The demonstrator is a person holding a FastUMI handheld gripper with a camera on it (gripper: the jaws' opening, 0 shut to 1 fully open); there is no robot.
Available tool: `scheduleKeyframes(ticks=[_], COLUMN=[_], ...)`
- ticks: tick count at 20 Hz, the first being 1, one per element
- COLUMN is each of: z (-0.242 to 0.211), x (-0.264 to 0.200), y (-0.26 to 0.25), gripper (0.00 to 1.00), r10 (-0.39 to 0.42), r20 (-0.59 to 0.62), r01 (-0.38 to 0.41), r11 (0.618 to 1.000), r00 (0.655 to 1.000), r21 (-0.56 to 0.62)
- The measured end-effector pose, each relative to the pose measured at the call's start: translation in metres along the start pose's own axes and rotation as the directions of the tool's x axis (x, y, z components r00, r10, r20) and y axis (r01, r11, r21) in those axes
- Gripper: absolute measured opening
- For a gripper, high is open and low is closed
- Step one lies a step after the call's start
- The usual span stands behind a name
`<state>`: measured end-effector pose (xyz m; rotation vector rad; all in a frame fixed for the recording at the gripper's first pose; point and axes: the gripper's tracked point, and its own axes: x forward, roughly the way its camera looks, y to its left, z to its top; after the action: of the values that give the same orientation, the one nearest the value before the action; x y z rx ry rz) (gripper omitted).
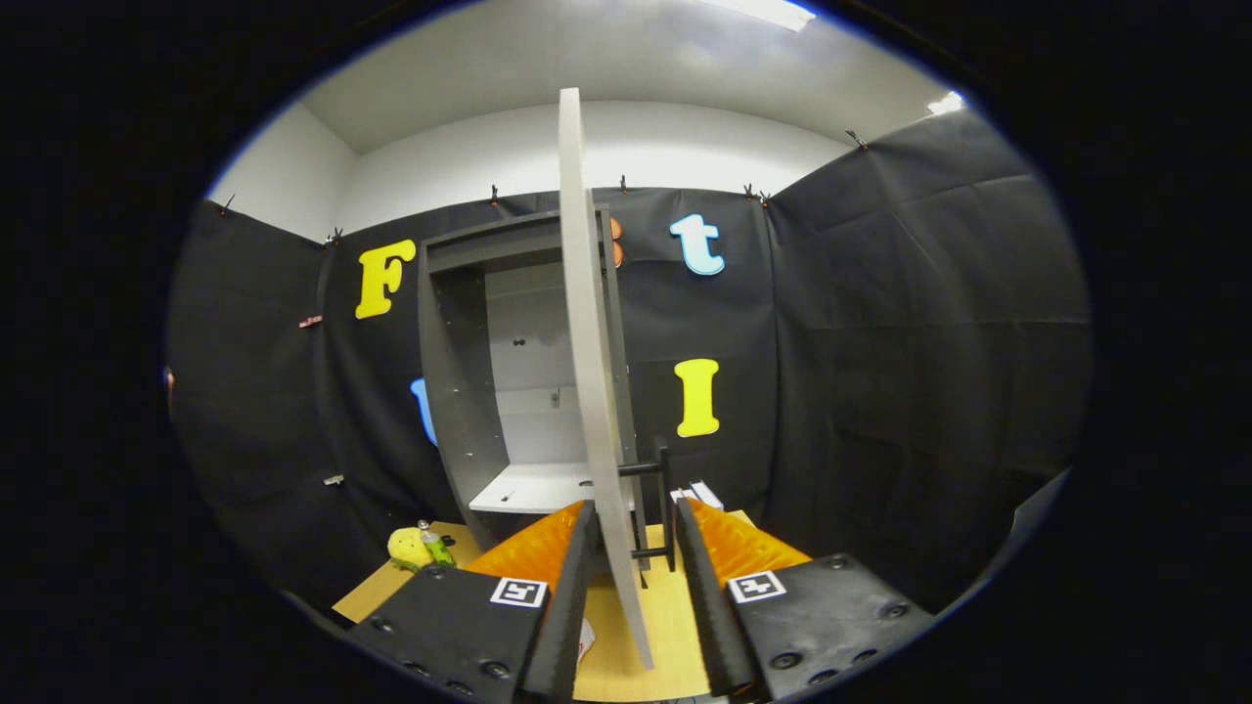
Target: Open the shoe cabinet door, grab the shoes and put them into the shoe cabinet, then close the shoe cabinet door.
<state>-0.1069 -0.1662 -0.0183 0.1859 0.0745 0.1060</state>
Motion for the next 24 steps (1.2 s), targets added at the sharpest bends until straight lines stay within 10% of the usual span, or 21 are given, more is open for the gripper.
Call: scheduleKeyframes(ticks=[7, 14, 24], z=[-0.024, -0.134, -0.358], x=[-0.004, 0.015, 0.029], y=[0.088, 0.138, 0.151], gripper=[0.99, 0.98, 0.99], r10=[0.104, 0.121, 0.065], r20=[-0.063, -0.315, -0.666], r01=[-0.105, -0.118, -0.073], r11=[0.994, 0.993, 0.997], r00=[0.993, 0.941, 0.743], r21=[-0.009, 0.03, 0.017])
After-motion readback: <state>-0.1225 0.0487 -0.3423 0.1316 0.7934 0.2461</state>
